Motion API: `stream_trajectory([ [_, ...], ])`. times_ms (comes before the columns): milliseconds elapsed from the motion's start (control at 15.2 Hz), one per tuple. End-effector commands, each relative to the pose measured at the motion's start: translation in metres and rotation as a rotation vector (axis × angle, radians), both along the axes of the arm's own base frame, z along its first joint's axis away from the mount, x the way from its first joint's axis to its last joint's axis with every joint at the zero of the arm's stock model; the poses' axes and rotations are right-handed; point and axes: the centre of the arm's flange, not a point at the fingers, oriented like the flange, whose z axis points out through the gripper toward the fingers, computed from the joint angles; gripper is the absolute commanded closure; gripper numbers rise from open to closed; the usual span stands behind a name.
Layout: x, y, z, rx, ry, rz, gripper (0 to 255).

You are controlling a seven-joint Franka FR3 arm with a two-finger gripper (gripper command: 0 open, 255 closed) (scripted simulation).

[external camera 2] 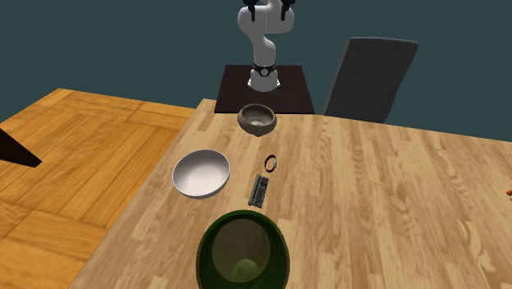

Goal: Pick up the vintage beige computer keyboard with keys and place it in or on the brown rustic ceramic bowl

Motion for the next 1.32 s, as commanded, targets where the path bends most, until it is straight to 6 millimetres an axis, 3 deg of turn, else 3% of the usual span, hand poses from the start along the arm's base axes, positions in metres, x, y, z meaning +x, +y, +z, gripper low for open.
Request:
stream_trajectory([
  [0,0.0,0.0,0.0,0.0,0.0,0.0,0],
  [1254,0.163,-0.004,-0.185,0.041,-0.047,-0.183,0],
])
